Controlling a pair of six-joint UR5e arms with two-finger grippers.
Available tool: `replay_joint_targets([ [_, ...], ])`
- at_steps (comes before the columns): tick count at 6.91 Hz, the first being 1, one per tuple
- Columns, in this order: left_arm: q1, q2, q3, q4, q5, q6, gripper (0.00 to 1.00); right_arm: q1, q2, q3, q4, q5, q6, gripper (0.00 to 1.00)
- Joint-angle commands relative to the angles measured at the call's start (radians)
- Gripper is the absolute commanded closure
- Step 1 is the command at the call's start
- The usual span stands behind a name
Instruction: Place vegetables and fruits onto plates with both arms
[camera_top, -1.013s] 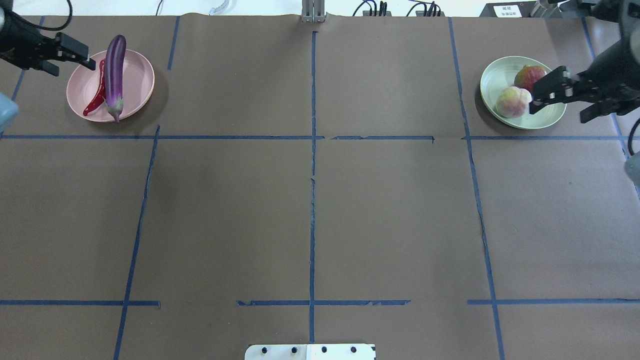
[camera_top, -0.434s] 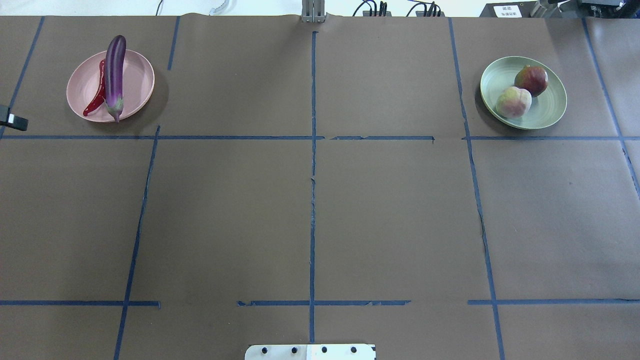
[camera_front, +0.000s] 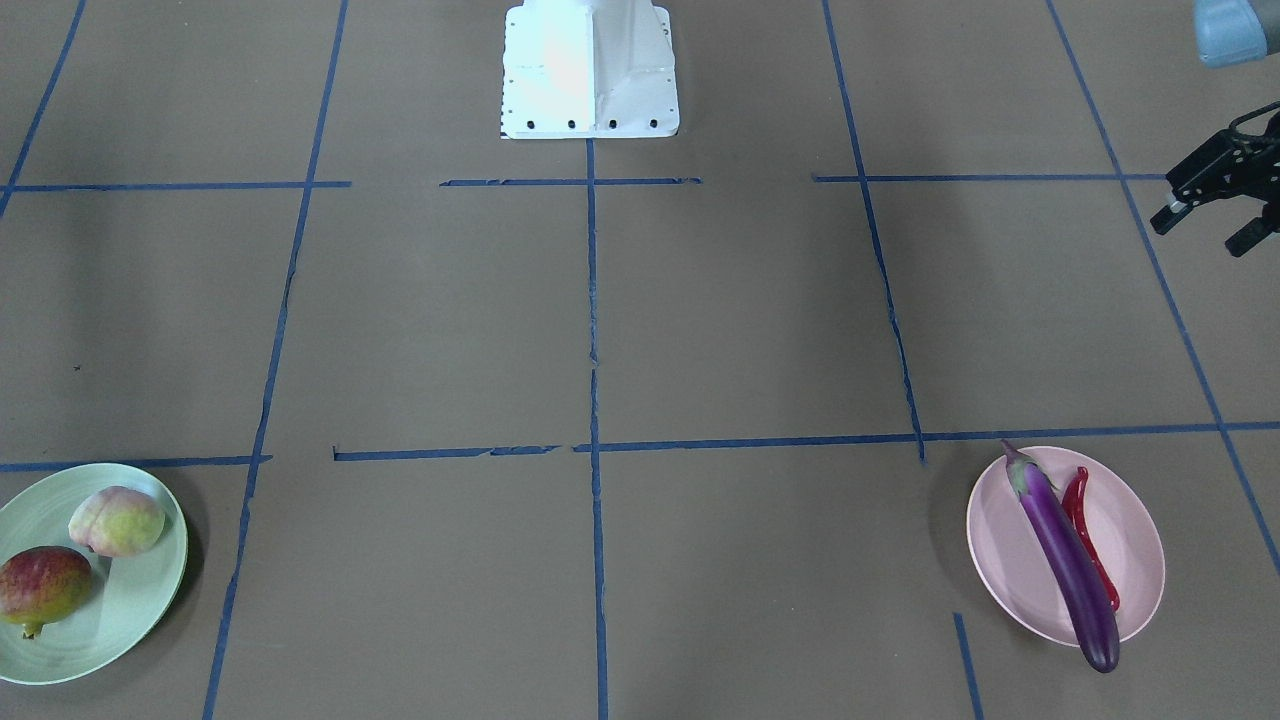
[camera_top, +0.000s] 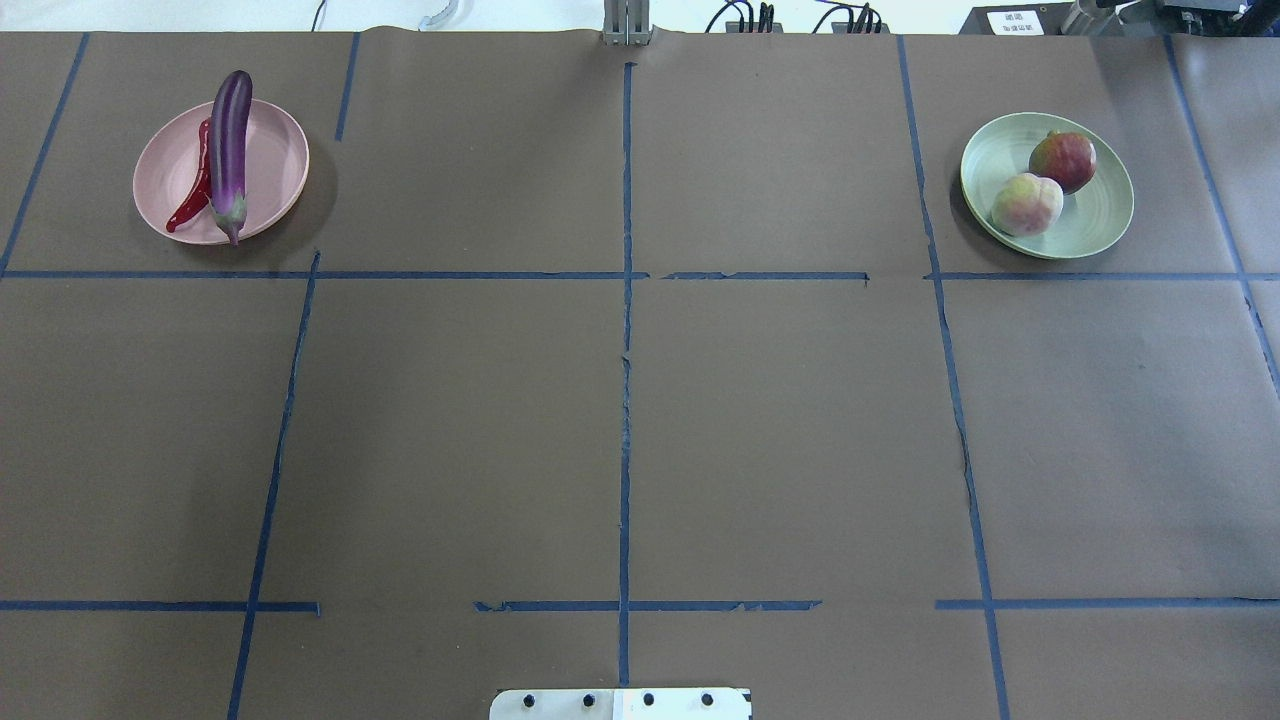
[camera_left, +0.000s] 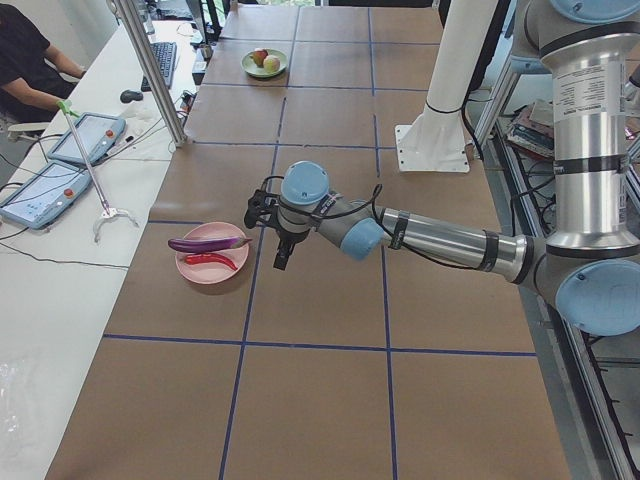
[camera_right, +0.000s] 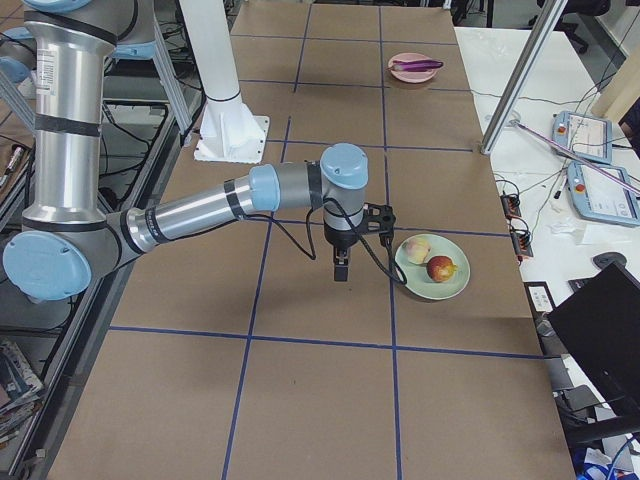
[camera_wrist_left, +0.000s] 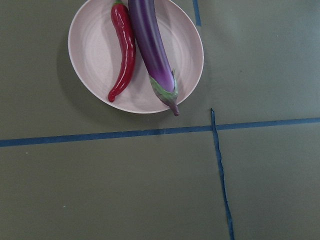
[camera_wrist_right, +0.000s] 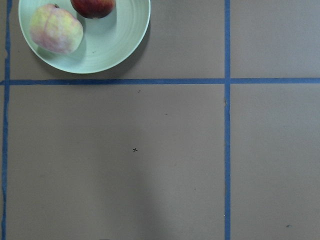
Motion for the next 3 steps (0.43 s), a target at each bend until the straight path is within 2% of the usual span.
replay_joint_targets([
  [1, -0.106, 0.006, -0.005, 0.225, 0.009, 0.296, 0.0, 0.043, -0.031, -0.054, -0.001, 0.003, -0.127, 0.0],
  [3, -0.093, 0.009, -0.008, 0.359, 0.081, 0.339, 0.0, 0.068, -0.085, -0.024, 0.01, 0.009, -0.129, 0.0],
])
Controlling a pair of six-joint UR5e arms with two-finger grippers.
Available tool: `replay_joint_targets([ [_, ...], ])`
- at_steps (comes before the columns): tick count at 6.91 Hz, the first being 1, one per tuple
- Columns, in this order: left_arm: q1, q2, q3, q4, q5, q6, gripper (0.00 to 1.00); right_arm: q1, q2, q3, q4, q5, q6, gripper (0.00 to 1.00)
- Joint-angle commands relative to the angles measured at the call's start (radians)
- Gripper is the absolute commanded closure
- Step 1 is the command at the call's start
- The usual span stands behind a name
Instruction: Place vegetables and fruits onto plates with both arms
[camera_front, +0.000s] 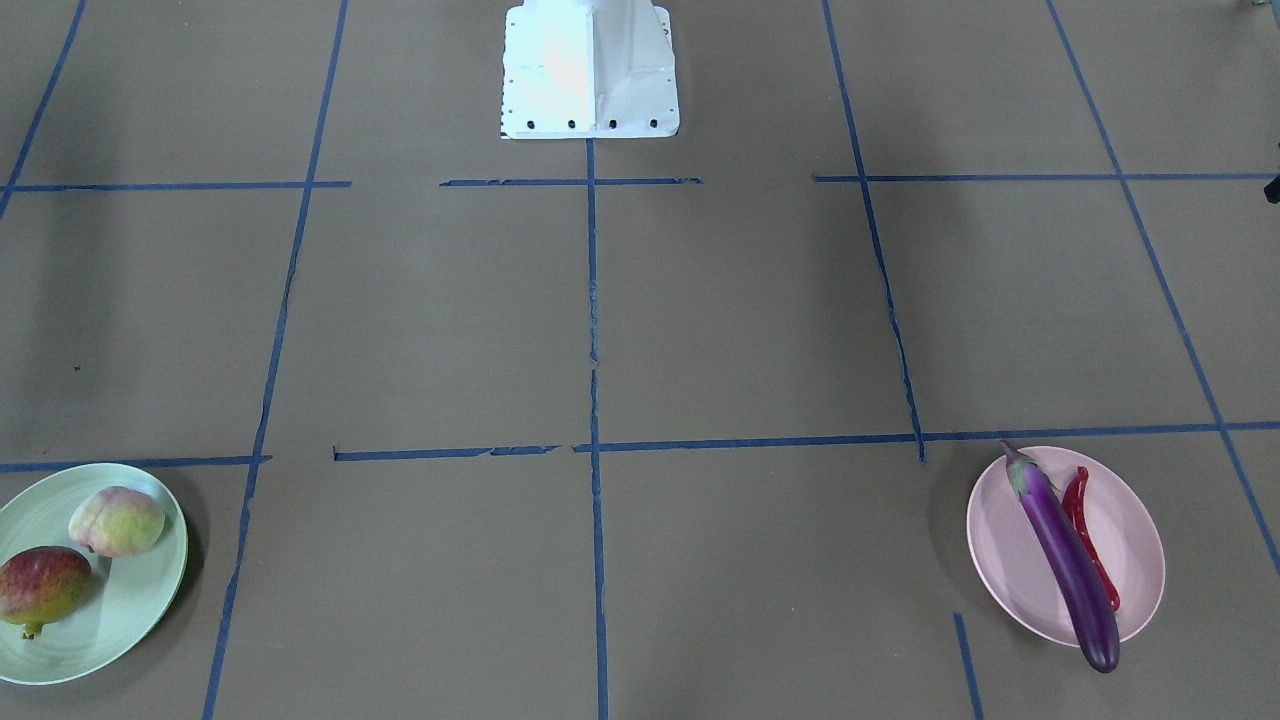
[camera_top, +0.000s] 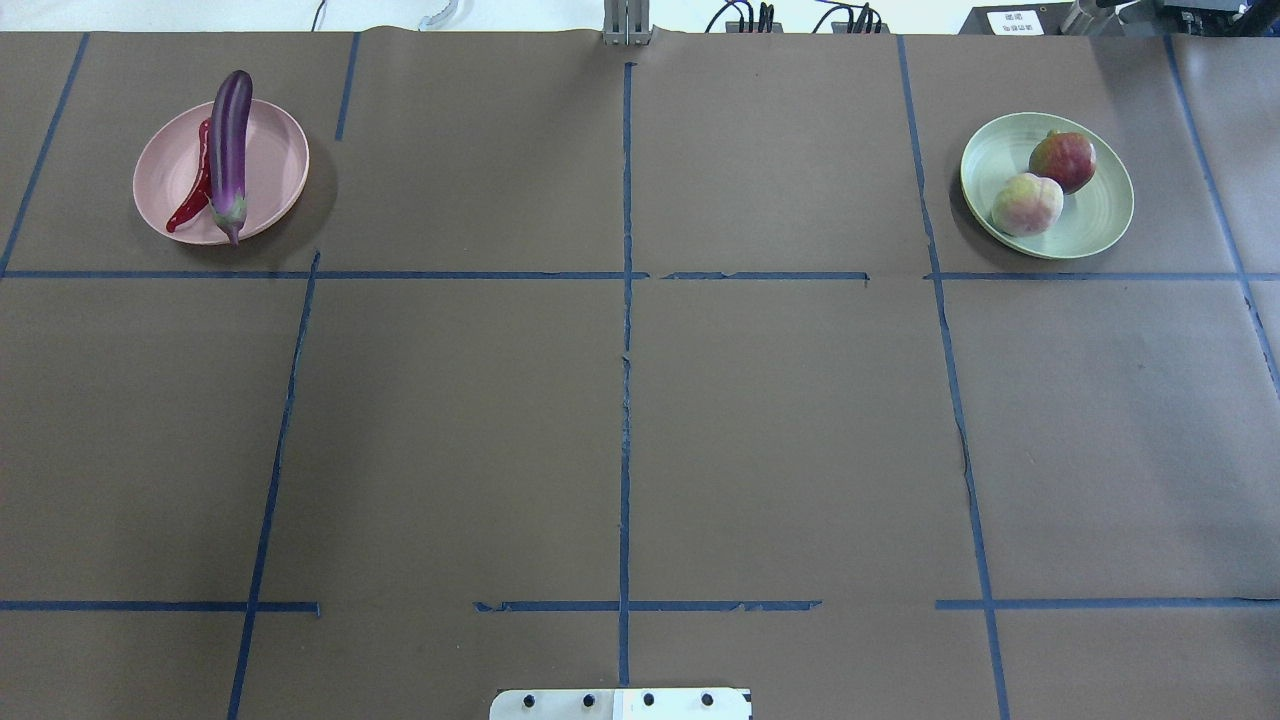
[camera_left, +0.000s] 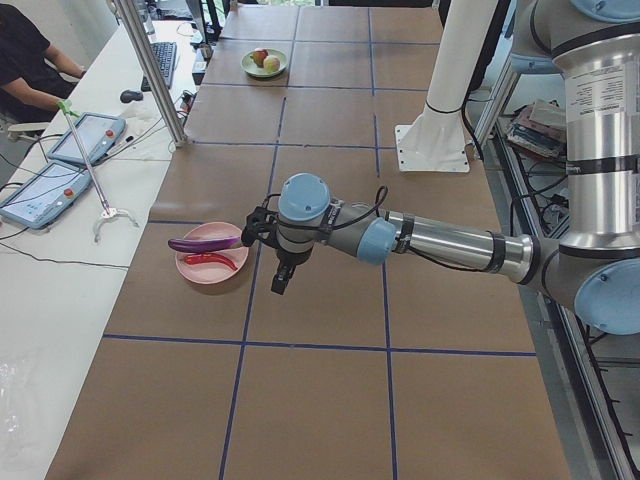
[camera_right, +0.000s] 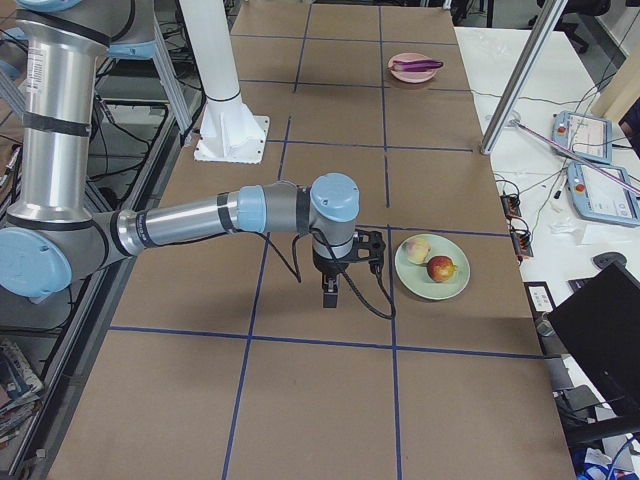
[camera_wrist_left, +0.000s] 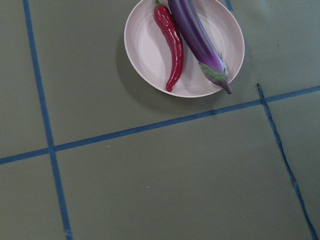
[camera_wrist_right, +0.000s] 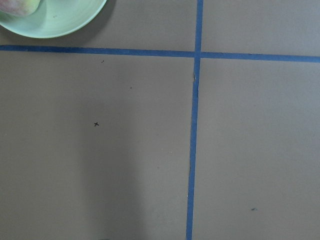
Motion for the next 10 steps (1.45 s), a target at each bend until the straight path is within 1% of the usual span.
replay_joint_targets([
  [1, 0.001, 0.007, -0.001, 0.115, 0.048, 0.035, 0.0, 0.011, -0.037, 0.017, 0.007, 0.001, -0.009, 0.0],
  [2, -0.001, 0.036, 0.002, 0.114, 0.048, 0.035, 0.0, 0.011, -0.04, 0.015, 0.007, 0.002, -0.009, 0.0],
  [3, 0.001, 0.051, 0.0, 0.116, 0.048, 0.035, 0.0, 0.011, -0.057, 0.015, 0.007, 0.002, -0.011, 0.0],
  [5, -0.001, 0.07, -0.001, 0.139, 0.046, 0.04, 0.0, 0.01, -0.057, 0.004, 0.007, -0.001, -0.033, 0.0],
  [6, 0.001, 0.111, -0.001, 0.139, 0.048, 0.04, 0.0, 0.01, -0.057, -0.002, 0.007, -0.001, -0.032, 0.0],
  [7, 0.001, 0.111, -0.007, 0.133, 0.039, 0.031, 0.0, 0.01, -0.057, -0.003, 0.007, -0.001, -0.031, 0.0],
  [8, 0.001, 0.113, 0.0, 0.119, 0.04, 0.035, 0.0, 0.01, -0.057, -0.029, 0.009, -0.002, -0.031, 0.0],
  [9, 0.001, 0.111, 0.035, 0.116, 0.04, 0.038, 0.0, 0.01, -0.057, -0.029, 0.015, -0.002, -0.037, 0.0],
  [10, 0.001, 0.102, 0.045, 0.117, 0.04, 0.032, 0.0, 0.01, -0.057, -0.037, 0.019, -0.002, -0.031, 0.0],
])
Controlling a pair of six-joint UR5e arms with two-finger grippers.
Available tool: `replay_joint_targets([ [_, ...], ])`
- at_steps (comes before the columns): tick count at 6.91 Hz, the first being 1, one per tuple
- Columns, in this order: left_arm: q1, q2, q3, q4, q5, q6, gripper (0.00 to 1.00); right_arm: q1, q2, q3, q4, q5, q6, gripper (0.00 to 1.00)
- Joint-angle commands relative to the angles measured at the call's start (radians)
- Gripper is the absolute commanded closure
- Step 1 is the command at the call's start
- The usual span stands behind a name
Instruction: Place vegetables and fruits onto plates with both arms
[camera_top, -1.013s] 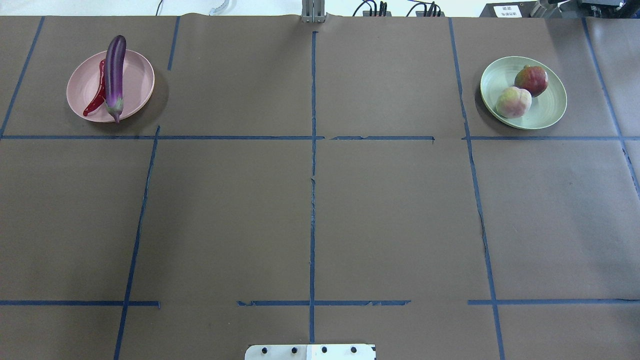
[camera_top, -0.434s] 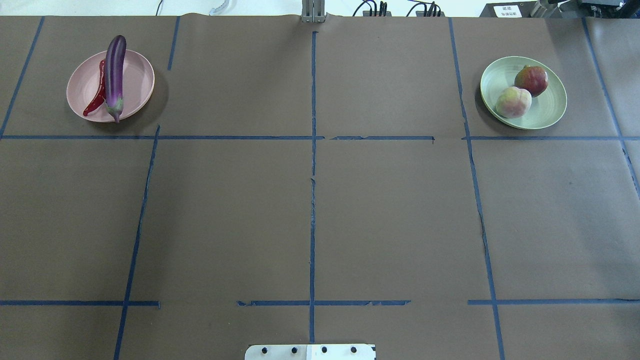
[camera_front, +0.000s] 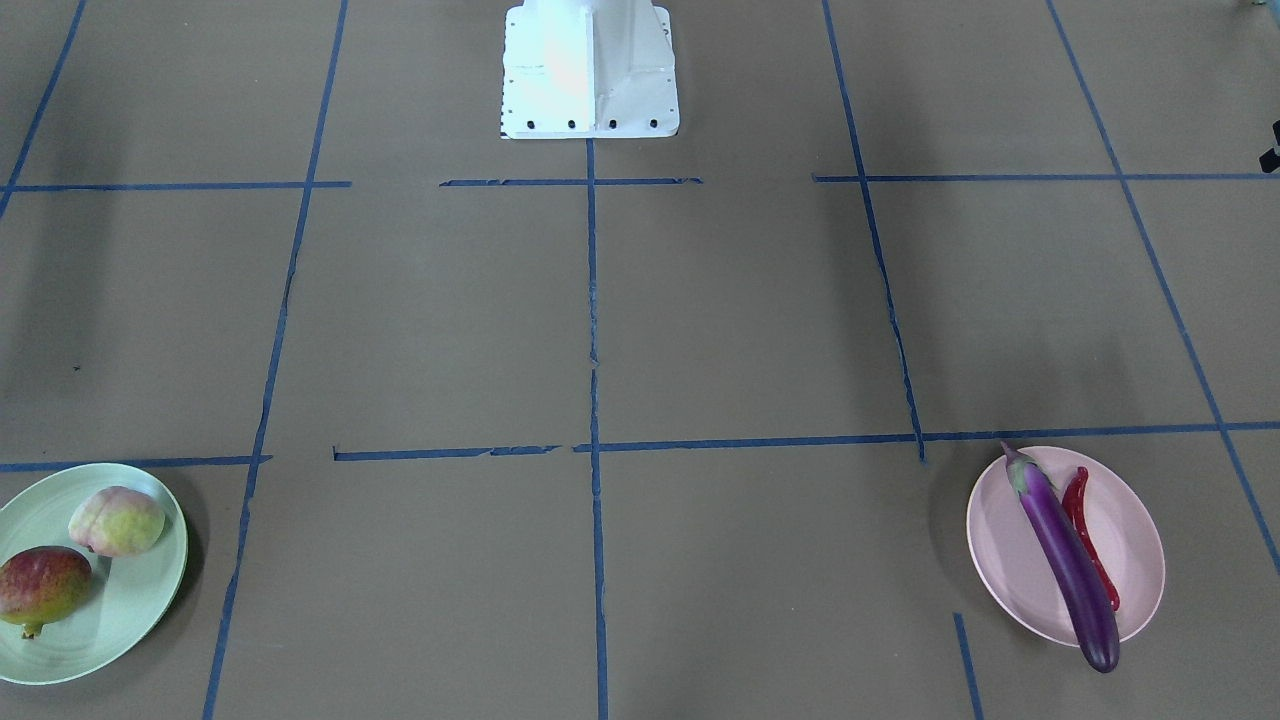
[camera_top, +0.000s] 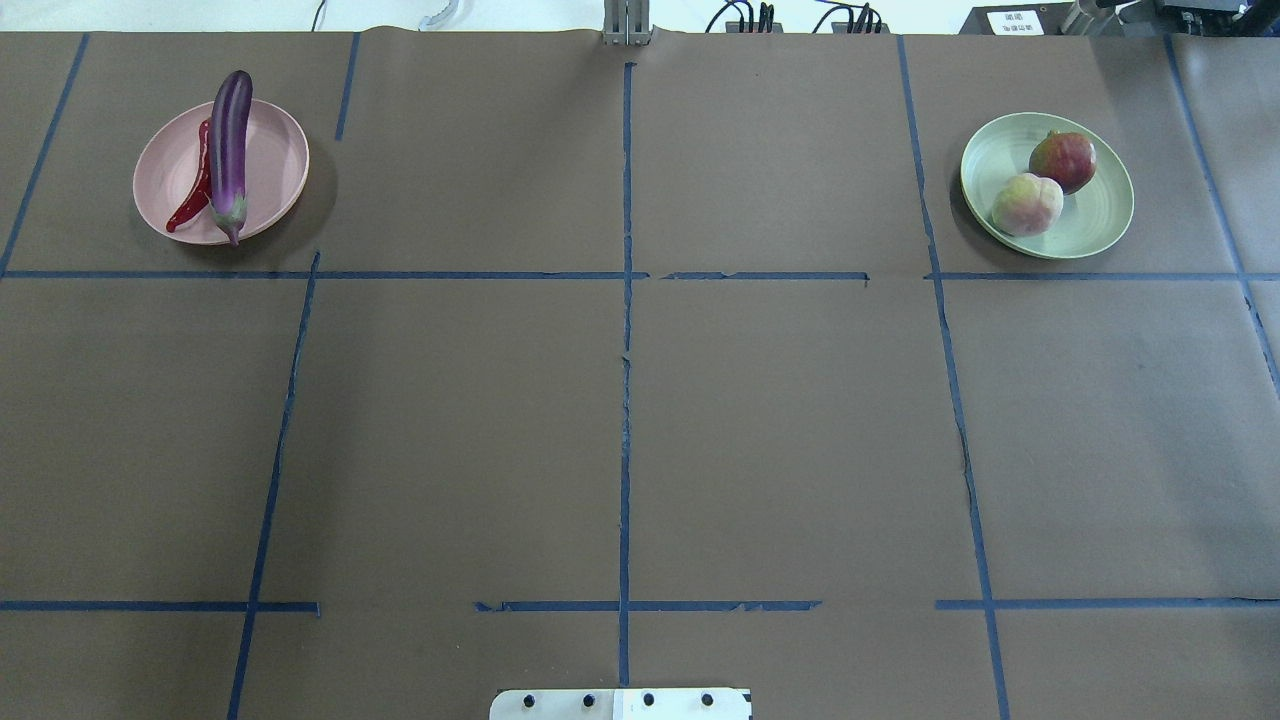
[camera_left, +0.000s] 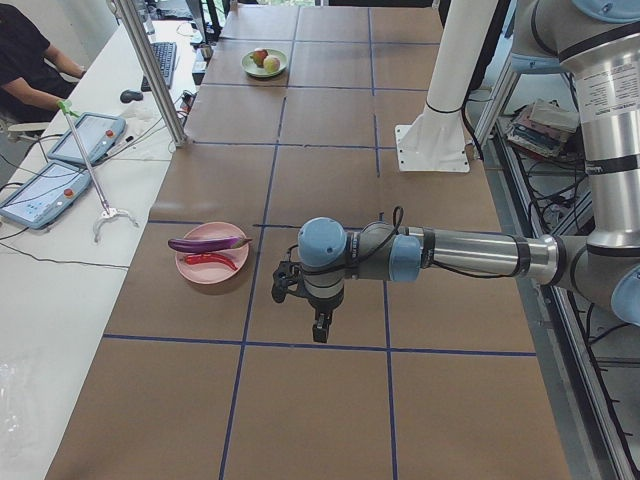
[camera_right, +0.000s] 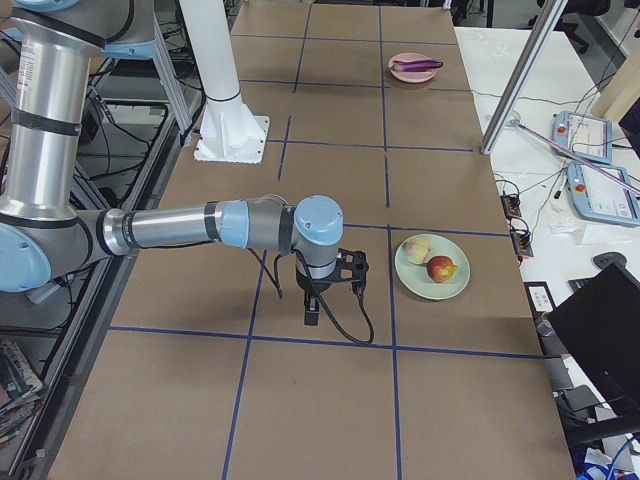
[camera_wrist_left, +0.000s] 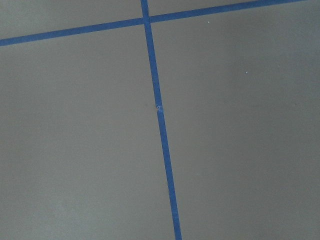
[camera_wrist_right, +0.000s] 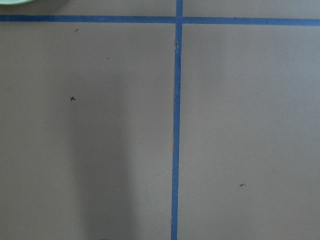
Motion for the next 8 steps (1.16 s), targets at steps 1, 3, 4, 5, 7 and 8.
replay_joint_targets([
  [1, -0.001, -0.004, 0.011, 0.003, -0.005, -0.004, 0.0, 0.0, 0.0, -0.026, 0.006, 0.003, -0.003, 0.0],
  [3, 0.0, -0.016, 0.03, 0.012, 0.004, 0.001, 0.0, 0.0, 0.0, -0.022, 0.006, 0.003, -0.003, 0.0],
  [4, -0.001, -0.005, 0.027, 0.017, -0.002, 0.004, 0.0, 0.0, 0.0, -0.023, 0.007, 0.001, -0.003, 0.0],
  [5, -0.001, 0.004, 0.009, 0.018, -0.003, 0.004, 0.0, 0.0, 0.0, -0.02, 0.009, 0.0, -0.005, 0.0],
  [7, -0.001, 0.012, 0.014, 0.036, -0.003, 0.004, 0.0, 0.0, 0.001, 0.004, 0.007, 0.003, 0.0, 0.0],
  [8, 0.0, 0.009, 0.02, 0.043, -0.003, 0.004, 0.0, 0.0, 0.0, 0.011, 0.007, 0.003, -0.002, 0.0],
])
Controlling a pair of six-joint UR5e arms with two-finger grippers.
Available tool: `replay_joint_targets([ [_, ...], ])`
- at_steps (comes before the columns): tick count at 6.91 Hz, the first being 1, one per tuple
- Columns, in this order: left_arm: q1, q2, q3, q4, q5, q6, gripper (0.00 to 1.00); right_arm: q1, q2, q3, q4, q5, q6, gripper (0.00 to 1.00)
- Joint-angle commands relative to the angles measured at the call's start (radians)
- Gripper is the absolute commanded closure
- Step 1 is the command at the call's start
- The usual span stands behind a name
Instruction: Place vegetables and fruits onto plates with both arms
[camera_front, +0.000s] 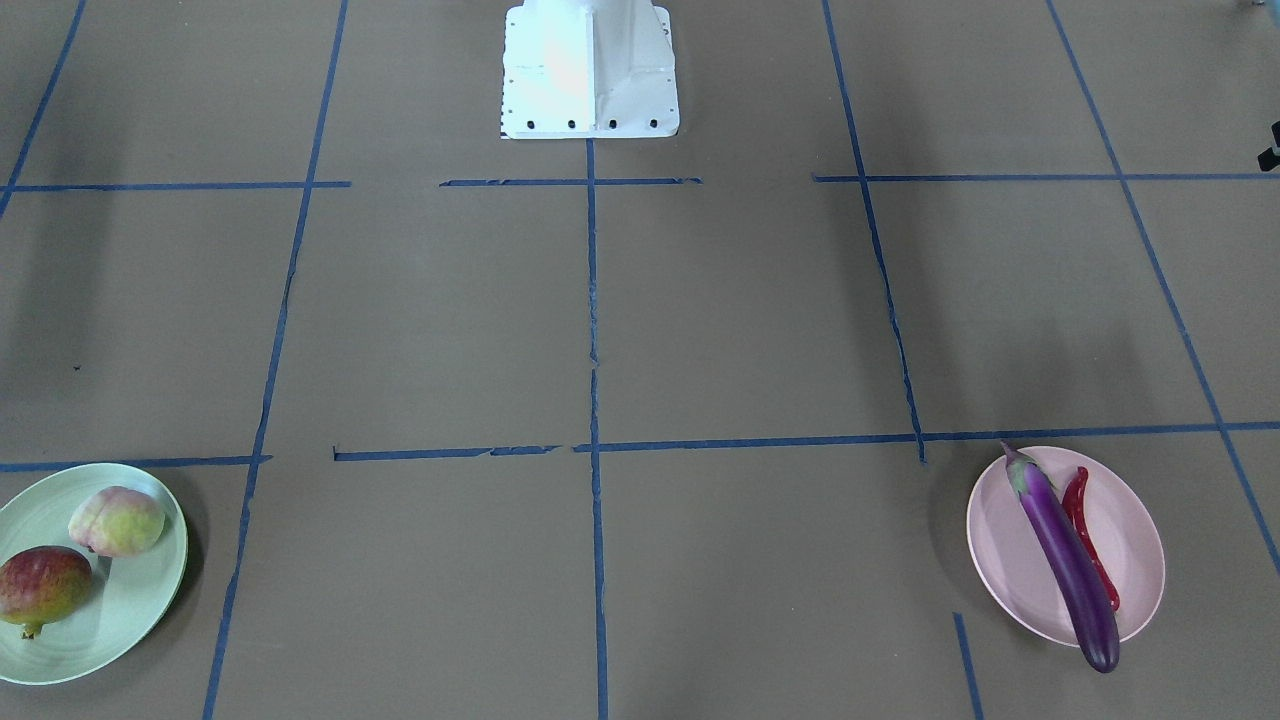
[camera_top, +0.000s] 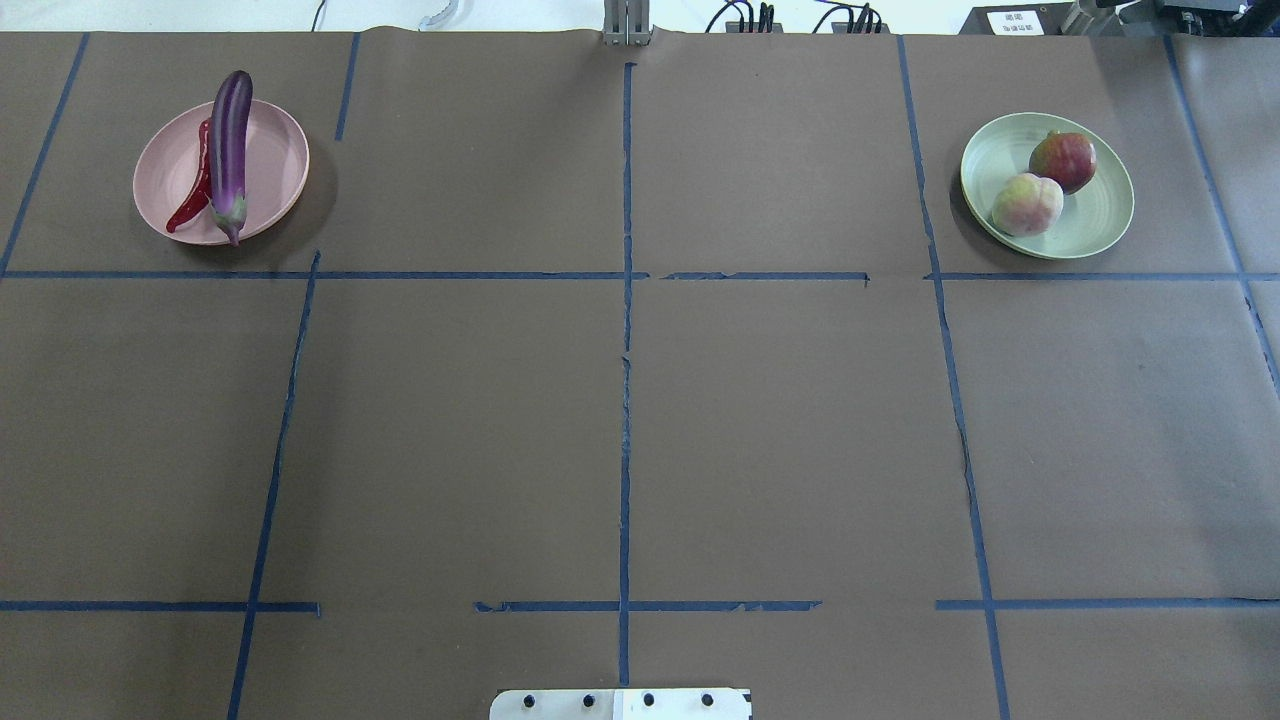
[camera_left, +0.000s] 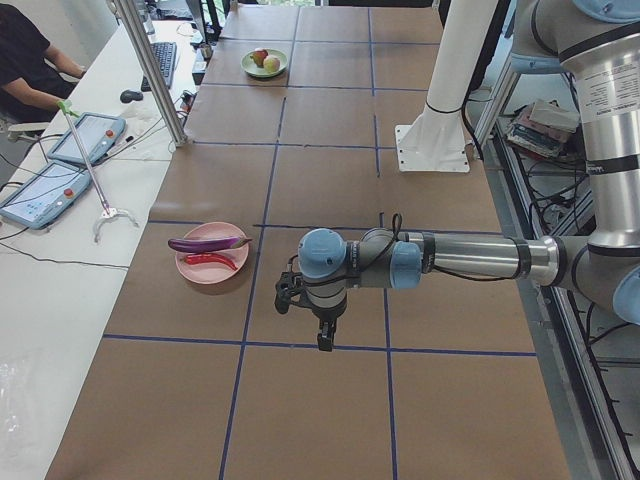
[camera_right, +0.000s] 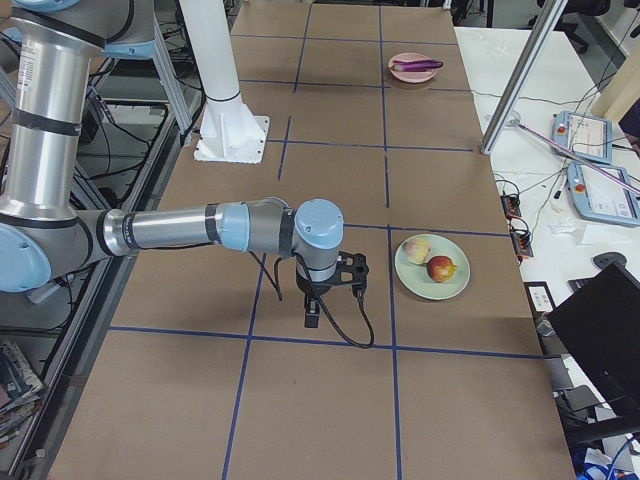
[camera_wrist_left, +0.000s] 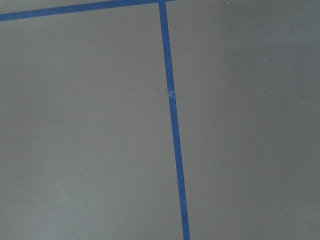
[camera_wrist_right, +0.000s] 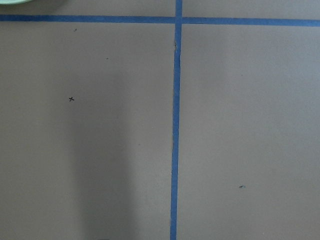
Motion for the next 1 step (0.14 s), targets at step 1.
replay_joint_targets([
  [1, -0.002, -0.007, -0.008, 0.011, 0.0, 0.0, 0.0, 0.0, 0.002, 0.012, 0.0, 0.001, 0.005, 0.0],
])
